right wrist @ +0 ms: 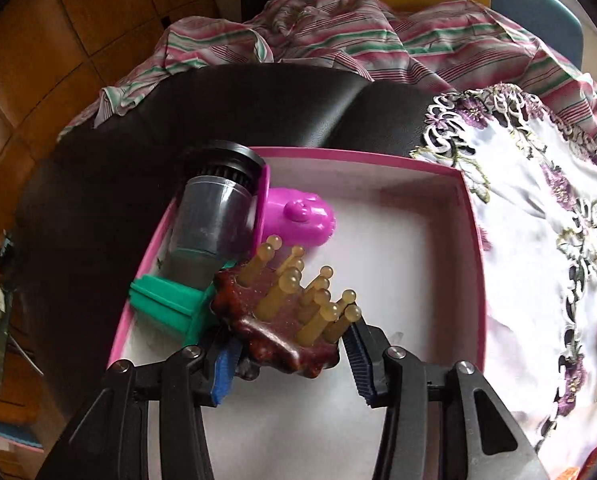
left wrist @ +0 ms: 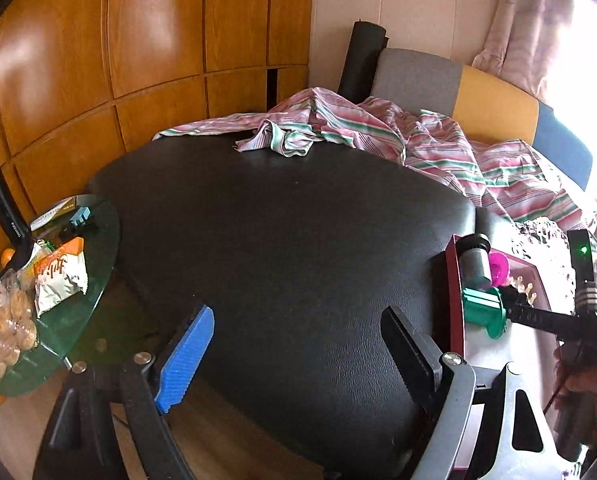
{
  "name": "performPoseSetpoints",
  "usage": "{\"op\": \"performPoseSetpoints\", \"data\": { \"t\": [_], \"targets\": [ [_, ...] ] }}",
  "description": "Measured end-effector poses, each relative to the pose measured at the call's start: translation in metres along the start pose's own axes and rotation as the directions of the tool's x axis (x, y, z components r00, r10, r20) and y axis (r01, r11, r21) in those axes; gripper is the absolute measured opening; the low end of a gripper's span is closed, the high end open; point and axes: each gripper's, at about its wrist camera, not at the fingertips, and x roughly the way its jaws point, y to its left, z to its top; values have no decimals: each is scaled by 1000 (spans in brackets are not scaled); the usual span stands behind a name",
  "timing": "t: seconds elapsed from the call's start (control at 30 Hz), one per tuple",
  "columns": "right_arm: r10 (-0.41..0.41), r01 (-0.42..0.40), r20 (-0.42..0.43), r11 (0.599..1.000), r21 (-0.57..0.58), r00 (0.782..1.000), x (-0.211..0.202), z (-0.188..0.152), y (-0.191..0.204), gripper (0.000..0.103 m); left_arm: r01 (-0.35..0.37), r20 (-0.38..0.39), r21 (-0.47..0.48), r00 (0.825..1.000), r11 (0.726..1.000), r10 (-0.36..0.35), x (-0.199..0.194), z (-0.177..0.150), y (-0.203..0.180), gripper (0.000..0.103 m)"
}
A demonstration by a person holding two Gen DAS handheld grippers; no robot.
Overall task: Organize rigid objects
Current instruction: 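Carry the brown comb toy into the tray and open the right gripper, then move the left gripper from the tray to the orange linked cubes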
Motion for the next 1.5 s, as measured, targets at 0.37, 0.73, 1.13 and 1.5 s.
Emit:
{"op": "performPoseSetpoints", "data": {
  "t": [0.37, 0.73, 1.13, 1.5],
  "targets": [
    [34, -35, 34, 999, 28, 999, -10, -3, -4, 53, 14, 10, 35, 1000, 999, -15, -6, -7, -10, 87],
    [20, -23, 128, 999, 22, 992, -48, -8, -8, 65, 22, 43, 82, 999, 996, -26, -20, -10, -23, 89],
    [17, -28, 188, 998, 53, 982, -77, -15, -29, 65, 37, 55, 138, 997, 990, -45, -29, -16, -42, 89],
    [-4, -8, 219, 998, 58, 976, -100, -29, -44, 65, 61, 48, 200, 996, 978, -72, -32, -23, -63, 89]
  ]
}}
